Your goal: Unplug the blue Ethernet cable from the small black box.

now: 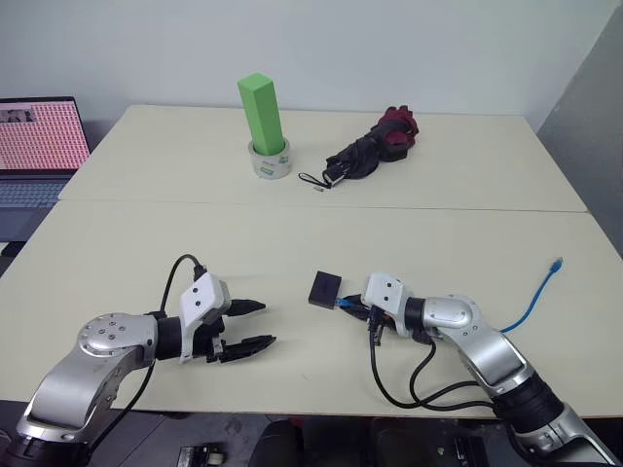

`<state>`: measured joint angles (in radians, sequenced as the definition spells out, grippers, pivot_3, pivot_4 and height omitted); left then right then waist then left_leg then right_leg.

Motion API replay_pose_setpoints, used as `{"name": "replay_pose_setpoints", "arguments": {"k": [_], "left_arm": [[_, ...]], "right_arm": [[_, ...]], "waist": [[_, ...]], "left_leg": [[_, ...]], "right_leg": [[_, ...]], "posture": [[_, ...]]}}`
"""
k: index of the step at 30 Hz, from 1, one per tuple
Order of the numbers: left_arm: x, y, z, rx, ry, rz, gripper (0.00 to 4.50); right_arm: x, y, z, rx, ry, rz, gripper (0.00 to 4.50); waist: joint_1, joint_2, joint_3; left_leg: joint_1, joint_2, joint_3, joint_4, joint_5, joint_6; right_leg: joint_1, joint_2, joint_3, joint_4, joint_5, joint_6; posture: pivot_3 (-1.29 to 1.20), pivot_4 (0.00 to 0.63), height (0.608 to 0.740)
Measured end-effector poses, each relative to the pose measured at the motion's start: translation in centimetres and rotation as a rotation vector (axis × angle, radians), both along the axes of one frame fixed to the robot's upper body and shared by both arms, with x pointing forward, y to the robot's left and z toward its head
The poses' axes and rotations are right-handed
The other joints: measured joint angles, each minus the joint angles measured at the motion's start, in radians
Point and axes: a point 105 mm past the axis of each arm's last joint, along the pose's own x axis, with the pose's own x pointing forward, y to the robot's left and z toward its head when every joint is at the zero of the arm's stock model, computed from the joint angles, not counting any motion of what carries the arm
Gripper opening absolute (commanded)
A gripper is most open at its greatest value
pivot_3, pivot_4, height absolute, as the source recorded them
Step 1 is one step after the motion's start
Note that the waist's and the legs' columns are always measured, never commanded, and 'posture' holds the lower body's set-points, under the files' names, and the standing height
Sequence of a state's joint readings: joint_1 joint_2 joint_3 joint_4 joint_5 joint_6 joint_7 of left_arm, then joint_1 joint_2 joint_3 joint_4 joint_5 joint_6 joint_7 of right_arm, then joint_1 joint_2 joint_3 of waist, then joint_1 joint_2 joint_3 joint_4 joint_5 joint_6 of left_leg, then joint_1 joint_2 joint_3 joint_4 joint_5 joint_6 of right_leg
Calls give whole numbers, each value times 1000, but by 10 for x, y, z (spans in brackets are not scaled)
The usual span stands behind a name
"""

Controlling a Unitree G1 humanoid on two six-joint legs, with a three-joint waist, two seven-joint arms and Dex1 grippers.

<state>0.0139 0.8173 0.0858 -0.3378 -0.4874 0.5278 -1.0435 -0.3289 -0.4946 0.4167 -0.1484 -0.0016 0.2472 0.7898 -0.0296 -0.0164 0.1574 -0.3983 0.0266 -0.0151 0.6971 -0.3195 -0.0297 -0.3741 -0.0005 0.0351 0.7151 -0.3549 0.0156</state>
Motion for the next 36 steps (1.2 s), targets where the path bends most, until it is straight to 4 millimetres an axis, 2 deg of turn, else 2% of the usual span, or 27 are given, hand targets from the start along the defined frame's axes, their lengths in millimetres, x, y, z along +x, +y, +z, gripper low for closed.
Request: {"name": "replay_pose_setpoints", "arguments": {"k": [4,8,16,25,29,36], "left_arm": [[7,-12,6,-188,116,26,3545],[15,-25,23,-337,182,6,3545],[27,-42,36,-454,206,-2,3545],[25,-47,40,-503,222,-31,1797],[24,-48,41,-508,224,-41,811],[24,-47,41,-503,222,-41,773]], "right_arm": [[2,-1,25,-98,-298,128,145],[-5,10,51,-136,-593,304,144],[-14,16,48,-119,-695,430,144],[-14,18,49,-105,-710,442,144],[-13,20,53,-91,-733,439,143],[-11,21,53,-104,-764,454,143]], "waist": [[-1,0,0],[-2,-1,0],[-2,-1,0],[-2,-1,0],[-1,-1,0],[-1,-1,0]], "left_leg": [[0,0,0,1,0,0],[0,0,0,1,2,-3],[0,1,0,1,2,-4],[0,1,0,1,2,-4],[0,1,0,1,2,-4],[0,1,0,1,2,-4]], "right_leg": [[0,0,0,0,0,0],[0,0,-1,0,0,0],[0,0,0,0,0,0],[0,0,0,0,0,0],[0,0,0,0,0,0],[0,0,0,0,0,0]], "posture": [[0,150,740],[0,150,740],[0,150,740],[0,150,740],[0,150,740],[0,150,740]]}}
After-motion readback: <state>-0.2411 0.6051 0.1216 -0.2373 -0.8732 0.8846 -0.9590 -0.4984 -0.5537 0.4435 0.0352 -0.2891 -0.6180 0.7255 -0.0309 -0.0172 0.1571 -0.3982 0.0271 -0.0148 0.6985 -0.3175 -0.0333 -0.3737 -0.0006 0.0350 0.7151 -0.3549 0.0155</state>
